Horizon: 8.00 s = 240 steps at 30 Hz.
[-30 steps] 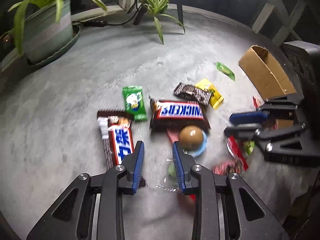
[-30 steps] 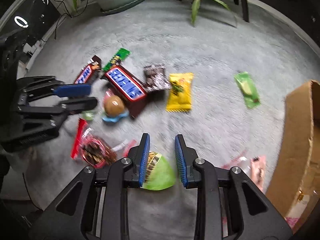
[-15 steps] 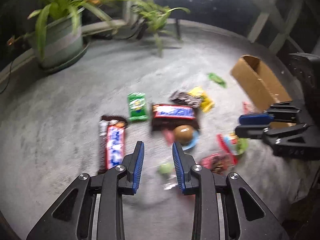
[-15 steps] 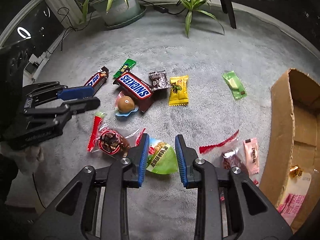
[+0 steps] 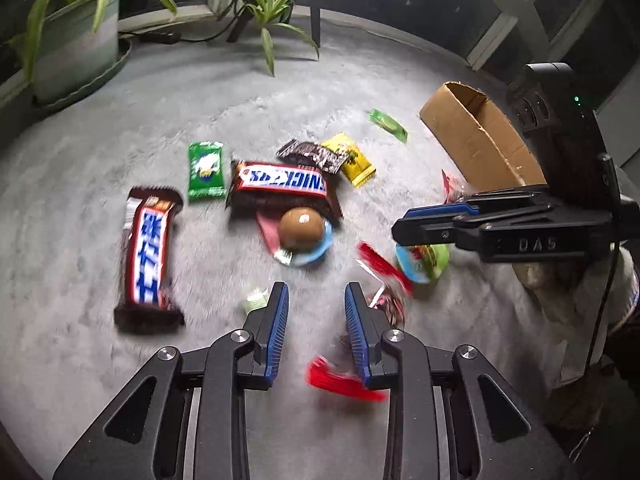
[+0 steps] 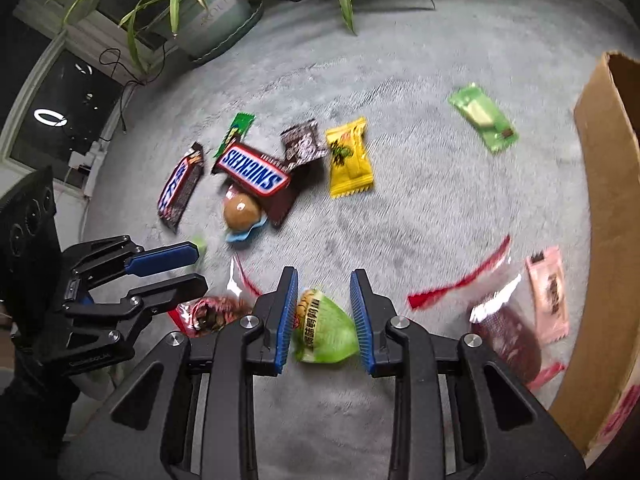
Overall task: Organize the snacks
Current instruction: 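Grasp the red-wrapped pastry with the left tool while the right tool grasps the green nut pack, then carry the pastry and nut pack to the box with both tools and release, then move both tools back over the remaining snacks, then grasp the small green candy with the left tool while the right tool grasps the yellow packet, then carry the green candy and yellow packet over the box with both tools and open them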
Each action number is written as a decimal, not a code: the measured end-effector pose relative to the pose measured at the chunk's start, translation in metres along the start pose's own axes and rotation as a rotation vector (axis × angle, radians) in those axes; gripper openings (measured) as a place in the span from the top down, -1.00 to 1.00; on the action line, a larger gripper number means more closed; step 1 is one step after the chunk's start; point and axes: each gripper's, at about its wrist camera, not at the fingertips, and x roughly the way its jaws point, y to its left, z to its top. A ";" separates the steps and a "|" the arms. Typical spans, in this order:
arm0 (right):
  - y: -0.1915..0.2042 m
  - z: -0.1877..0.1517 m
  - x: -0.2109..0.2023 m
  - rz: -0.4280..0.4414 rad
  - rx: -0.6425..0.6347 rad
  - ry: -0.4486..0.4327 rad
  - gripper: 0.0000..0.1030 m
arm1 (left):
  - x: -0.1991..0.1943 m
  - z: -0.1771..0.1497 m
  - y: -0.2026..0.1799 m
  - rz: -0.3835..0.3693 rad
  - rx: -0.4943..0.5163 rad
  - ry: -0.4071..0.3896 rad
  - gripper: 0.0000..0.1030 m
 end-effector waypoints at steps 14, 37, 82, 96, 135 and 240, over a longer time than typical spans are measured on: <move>0.023 -0.032 -0.015 -0.063 -0.163 0.005 -0.09 | -0.038 -0.027 -0.009 0.034 -0.092 -0.116 0.11; 0.029 -0.033 -0.002 -0.172 -0.272 0.008 0.08 | 0.006 -0.033 -0.033 0.129 -0.034 -0.035 0.07; -0.084 -0.073 -0.194 -0.246 -0.006 -0.356 0.50 | -0.029 0.029 -0.124 0.007 0.021 -0.242 0.28; -0.141 -0.092 -0.204 -0.306 0.048 -0.341 0.50 | 0.017 0.071 -0.193 -0.031 0.096 -0.225 0.28; -0.070 -0.093 -0.198 -0.261 0.003 -0.418 -0.27 | -0.037 0.037 -0.137 0.014 0.016 -0.285 0.15; -0.018 0.008 -0.142 -0.251 -0.169 -0.337 0.57 | -0.049 0.018 -0.065 0.048 -0.049 -0.292 0.68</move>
